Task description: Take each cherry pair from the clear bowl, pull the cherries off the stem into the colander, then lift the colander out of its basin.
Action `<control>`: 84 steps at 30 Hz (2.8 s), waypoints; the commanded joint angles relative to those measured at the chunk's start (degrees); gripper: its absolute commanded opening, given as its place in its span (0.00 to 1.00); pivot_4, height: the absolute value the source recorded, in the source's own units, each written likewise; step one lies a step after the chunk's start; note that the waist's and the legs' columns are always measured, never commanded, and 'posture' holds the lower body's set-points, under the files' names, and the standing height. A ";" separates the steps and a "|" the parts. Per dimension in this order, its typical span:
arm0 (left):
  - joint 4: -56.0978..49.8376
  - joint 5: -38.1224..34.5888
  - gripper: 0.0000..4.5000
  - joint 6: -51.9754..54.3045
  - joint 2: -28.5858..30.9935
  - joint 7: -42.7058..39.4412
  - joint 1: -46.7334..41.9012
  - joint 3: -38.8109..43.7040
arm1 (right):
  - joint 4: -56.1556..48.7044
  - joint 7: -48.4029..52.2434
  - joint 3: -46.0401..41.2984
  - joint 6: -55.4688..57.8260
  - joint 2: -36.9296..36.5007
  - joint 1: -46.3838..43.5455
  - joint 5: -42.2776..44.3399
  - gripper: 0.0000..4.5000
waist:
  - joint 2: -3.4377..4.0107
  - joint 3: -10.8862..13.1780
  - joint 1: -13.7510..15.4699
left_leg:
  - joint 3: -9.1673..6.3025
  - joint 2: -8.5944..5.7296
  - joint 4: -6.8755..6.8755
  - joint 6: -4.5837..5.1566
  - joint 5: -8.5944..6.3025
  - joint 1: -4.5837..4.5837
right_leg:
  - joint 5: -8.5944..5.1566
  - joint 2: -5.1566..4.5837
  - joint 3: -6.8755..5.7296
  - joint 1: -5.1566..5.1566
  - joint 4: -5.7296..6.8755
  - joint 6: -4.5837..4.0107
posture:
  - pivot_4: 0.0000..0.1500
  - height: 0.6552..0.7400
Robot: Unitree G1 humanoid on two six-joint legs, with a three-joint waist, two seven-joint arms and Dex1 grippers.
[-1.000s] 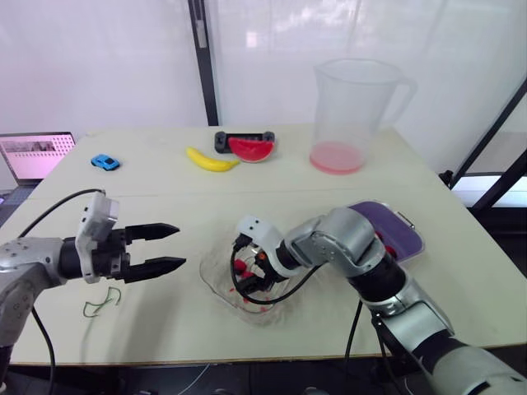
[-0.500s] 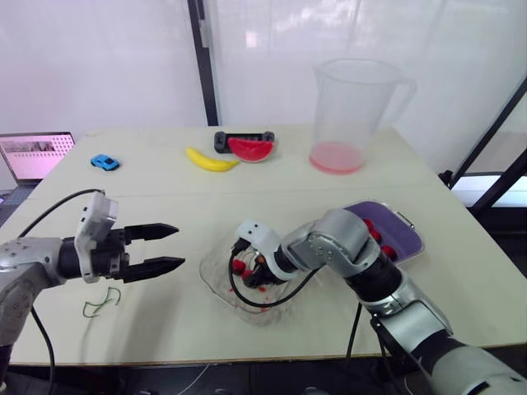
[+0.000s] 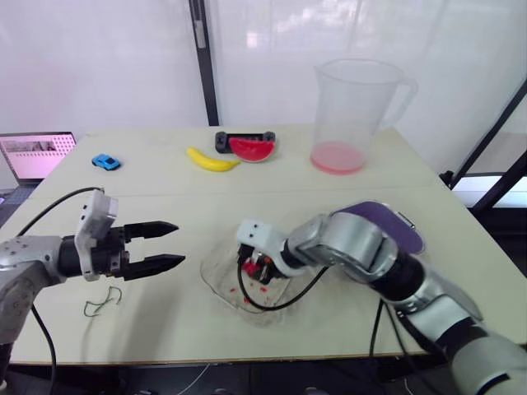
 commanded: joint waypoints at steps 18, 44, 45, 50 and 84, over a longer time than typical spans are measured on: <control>5.96 -6.86 0.87 12.46 -4.93 7.73 -22.14 -4.17 | 8.04 38.68 -14.74 -77.95 -15.70 2.42 -22.05 0.27 | -0.09 0.03 -0.13 | 0.06 0.00 0.04 -0.01 0.01 0.00 | 0.00 0.02 0.02 0.03 0.00 0.02 | 1.00 1.00; -4.59 -0.35 0.81 11.94 -14.46 13.86 -25.88 -17.84 | 10.01 47.37 -14.89 -77.51 -9.26 1.11 -28.92 0.26 | -0.11 0.04 -0.03 | 0.02 -0.02 0.11 -0.40 0.23 0.00 | 0.00 0.01 0.02 0.09 -0.01 0.02 | 1.00 1.00; -4.55 -0.11 0.75 11.95 -14.52 13.93 -25.89 -18.07 | 9.92 47.38 -14.93 -77.40 -9.25 1.12 -28.96 0.26 | -0.11 0.04 -0.03 | 0.02 -0.02 0.12 -0.41 0.23 0.00 | 0.00 0.01 0.02 0.09 -0.01 0.02 | 1.00 1.00; -4.61 0.66 0.48 11.78 -14.63 13.74 -25.91 -18.78 | 9.63 47.26 -15.20 -76.71 -9.10 1.14 -29.01 0.26 | -0.11 0.04 -0.02 | 0.02 -0.02 0.12 -0.41 0.24 0.00 | 0.00 0.01 0.02 0.09 -0.01 0.02 | 1.00 1.00; -3.48 -0.68 0.43 11.21 -16.49 12.91 -25.54 -16.74 | 8.39 48.17 -15.57 -75.48 -9.40 2.01 -29.04 0.26 | -0.11 0.04 -0.01 | 0.01 -0.02 0.13 -0.42 0.24 -0.01 | 0.00 0.01 0.02 0.10 -0.01 0.02 | 1.00 1.00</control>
